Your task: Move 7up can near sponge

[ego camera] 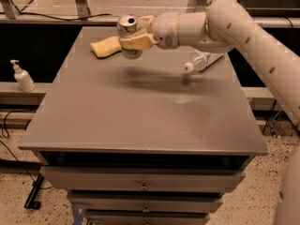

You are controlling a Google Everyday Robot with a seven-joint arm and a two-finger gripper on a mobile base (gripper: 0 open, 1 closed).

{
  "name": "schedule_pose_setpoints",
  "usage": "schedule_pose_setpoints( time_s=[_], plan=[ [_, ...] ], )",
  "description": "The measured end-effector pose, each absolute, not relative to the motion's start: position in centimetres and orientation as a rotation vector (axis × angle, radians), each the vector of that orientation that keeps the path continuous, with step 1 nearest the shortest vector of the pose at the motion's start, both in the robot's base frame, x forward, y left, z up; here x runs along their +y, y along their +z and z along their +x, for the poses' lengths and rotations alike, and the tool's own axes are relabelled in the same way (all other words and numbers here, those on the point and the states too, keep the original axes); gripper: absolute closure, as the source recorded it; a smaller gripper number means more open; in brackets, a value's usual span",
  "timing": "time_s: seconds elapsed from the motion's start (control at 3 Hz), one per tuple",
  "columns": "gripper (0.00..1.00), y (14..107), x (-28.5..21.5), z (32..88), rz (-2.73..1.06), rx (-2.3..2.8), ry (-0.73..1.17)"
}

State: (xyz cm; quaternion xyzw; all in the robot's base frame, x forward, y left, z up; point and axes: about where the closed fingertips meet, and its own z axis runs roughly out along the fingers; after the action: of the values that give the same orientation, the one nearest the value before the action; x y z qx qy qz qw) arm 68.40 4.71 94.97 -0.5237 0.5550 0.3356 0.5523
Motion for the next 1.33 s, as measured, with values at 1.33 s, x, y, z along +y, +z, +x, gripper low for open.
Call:
schedule_pose_setpoints(
  time_s=[1.33],
  plan=[
    [1.00, 88.6, 5.2, 80.5, -1.166, 1.462, 0.700]
  ],
)
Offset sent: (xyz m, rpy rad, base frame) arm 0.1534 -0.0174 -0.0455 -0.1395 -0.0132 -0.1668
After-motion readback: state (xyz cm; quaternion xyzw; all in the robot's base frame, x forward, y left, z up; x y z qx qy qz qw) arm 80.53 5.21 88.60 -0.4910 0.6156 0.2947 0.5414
